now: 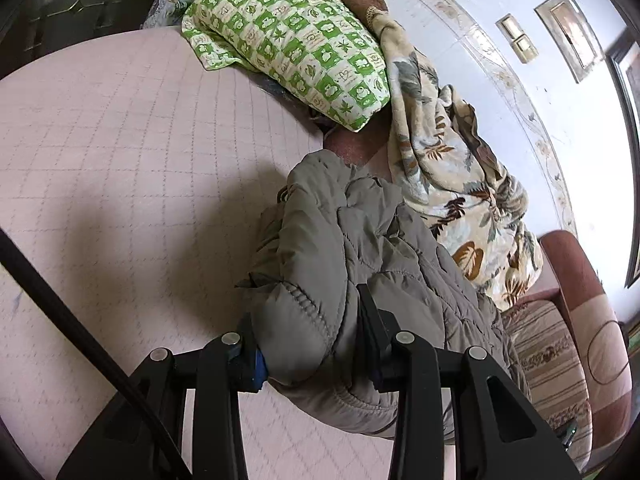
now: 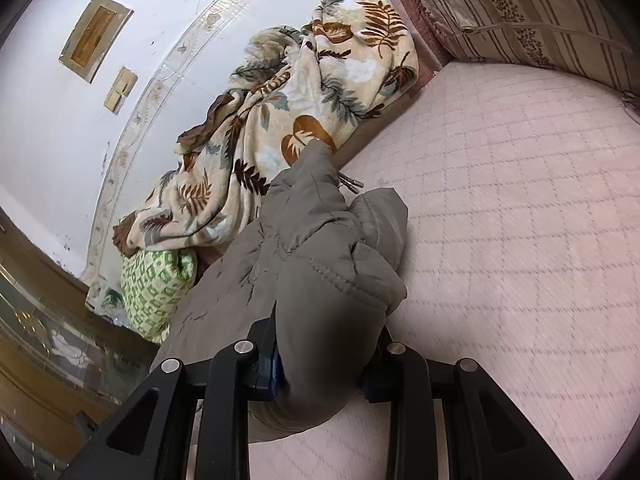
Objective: Fold large clothes
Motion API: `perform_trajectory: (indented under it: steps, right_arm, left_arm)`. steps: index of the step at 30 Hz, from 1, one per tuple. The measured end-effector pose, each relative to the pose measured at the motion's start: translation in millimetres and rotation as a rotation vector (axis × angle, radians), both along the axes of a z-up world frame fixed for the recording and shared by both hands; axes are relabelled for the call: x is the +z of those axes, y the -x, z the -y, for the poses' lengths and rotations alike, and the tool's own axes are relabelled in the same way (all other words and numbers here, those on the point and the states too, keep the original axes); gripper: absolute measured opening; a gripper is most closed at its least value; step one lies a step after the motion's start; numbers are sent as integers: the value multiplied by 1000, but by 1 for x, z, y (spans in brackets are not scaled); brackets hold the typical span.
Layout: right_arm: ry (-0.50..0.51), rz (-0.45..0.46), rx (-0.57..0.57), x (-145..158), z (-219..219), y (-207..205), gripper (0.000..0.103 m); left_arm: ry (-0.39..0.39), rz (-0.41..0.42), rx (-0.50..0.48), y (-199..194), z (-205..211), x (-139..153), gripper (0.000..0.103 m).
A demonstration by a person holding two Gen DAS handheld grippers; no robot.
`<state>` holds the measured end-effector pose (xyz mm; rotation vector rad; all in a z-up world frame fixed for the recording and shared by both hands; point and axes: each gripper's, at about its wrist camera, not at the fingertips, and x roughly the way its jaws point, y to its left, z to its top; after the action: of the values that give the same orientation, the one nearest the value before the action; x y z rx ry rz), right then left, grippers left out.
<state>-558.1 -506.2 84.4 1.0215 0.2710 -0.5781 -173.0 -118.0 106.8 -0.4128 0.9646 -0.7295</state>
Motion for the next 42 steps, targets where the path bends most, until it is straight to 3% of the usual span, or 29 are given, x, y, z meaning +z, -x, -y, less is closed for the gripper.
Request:
perform_trajectory:
  steps: [16,22,28,30,32,35,38,42]
  right_arm:
    - [-15,-66,20,-26,-49,53,31]
    - [-98,-158,5,-59,-44,51,33]
    - [-189,-165,-18,-76,-36,54,50]
    - [-235,-145,-18,-79,-33,60,60]
    - [-303,-98,-19,-83,-31,69,63]
    - [-334,-67,-13,-76,-33,81,63]
    - [-260,-94,-40,-58,-48,90,63]
    - [-111,-157,-162,-33,-65,108,63]
  left_arm:
    - [-14,-24,-22,55,-54,-24,36]
    - [-50,-97,-7,54,-60,-55,48]
    - [-41,-163,24,47,-69,-69,67]
    - [-14,-185,51,44,-78,-69,68]
    - [30,-191,98,43,-92,-65,68]
    - [23,-124,235,44,-119,-50,68]
    - [-36,12,374,52,-138,-26,68]
    - [-127,244,384,74,-126,9,68]
